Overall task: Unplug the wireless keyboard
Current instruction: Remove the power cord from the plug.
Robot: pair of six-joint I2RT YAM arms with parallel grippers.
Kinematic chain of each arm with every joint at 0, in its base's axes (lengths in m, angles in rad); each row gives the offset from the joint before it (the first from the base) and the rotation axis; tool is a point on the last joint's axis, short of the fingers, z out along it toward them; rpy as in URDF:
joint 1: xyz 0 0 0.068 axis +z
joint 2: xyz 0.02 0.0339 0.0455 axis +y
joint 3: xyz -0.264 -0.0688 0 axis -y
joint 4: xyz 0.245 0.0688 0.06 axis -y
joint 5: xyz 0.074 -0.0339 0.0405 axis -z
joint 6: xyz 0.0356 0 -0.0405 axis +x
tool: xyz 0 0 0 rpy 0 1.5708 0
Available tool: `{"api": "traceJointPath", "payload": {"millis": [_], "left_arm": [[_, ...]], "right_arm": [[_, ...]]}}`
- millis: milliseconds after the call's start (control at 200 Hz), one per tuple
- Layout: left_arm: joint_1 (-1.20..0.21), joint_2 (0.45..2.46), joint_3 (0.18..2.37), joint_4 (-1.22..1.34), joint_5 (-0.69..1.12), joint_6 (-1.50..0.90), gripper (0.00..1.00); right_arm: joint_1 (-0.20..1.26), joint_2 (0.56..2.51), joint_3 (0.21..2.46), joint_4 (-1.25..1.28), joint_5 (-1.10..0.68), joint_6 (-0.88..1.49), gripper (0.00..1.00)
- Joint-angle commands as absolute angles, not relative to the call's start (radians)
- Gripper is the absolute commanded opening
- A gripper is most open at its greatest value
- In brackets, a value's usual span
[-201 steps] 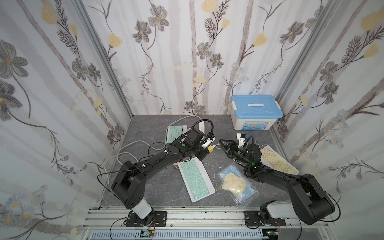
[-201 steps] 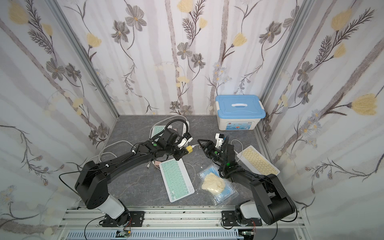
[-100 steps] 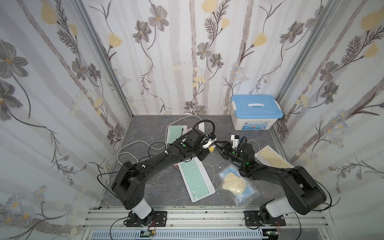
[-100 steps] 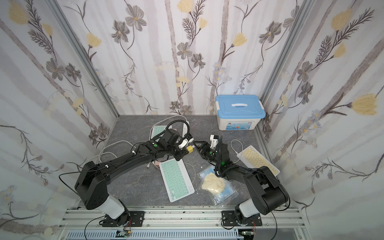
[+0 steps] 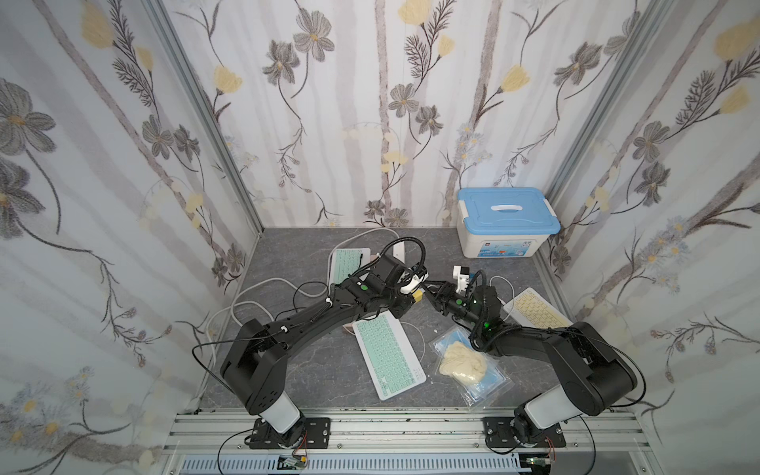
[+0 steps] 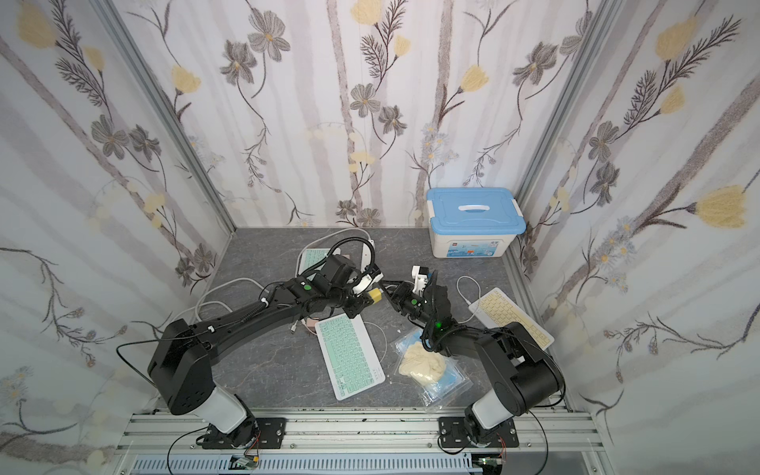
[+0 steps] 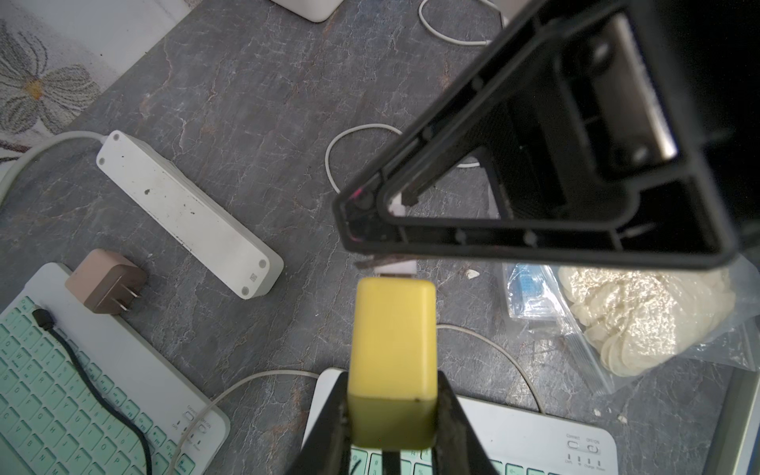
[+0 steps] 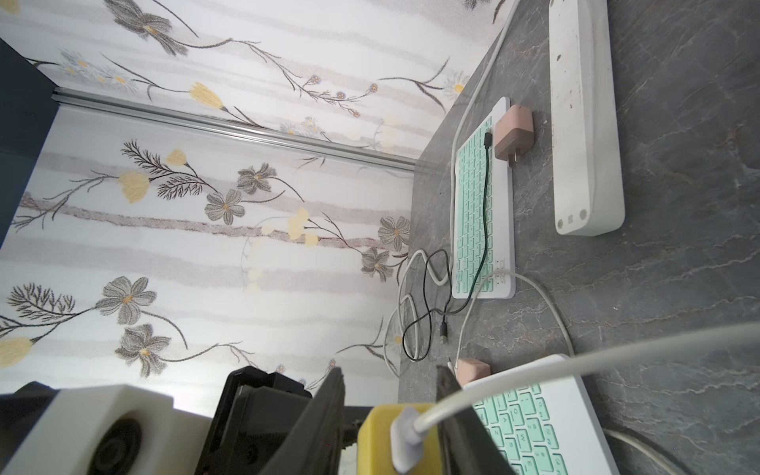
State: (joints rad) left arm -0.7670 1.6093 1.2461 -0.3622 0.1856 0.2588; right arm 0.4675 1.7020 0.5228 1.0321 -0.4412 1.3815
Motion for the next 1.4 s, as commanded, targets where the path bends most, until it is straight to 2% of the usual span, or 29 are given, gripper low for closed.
{"api": "traceJointPath", "payload": {"millis": [0,90,385,654,1224,1394], "left_arm": [[-0.768,1.608,1.251,-0.346,0.184,0.274,0.0],[-0.767,1.609,1.25,-0.345,0.182,0.273,0.0],[-0.767,1.61,1.248,-0.344,0.177,0.278,0.0],[-0.768,1.607,1.244,-0.336,0.179,0.278,0.0],[-0.78,1.512,1.126,-0.159,0.041,0.239,0.0],[-0.78,1.523,1.138,-0.184,0.07,0.254,0.0]], "right_arm": [[0.477,1.71,0.525,1.083,-0.424,1.409,0.36],[0.489,1.716,0.526,1.077,-0.415,1.416,0.32],[0.515,1.748,0.508,1.138,-0.386,1.455,0.11],[0.516,1.744,0.499,1.163,-0.37,1.468,0.0],[0.549,1.764,0.486,1.17,-0.246,1.482,0.0],[0.547,1.755,0.495,1.15,-0.237,1.454,0.0]]}}
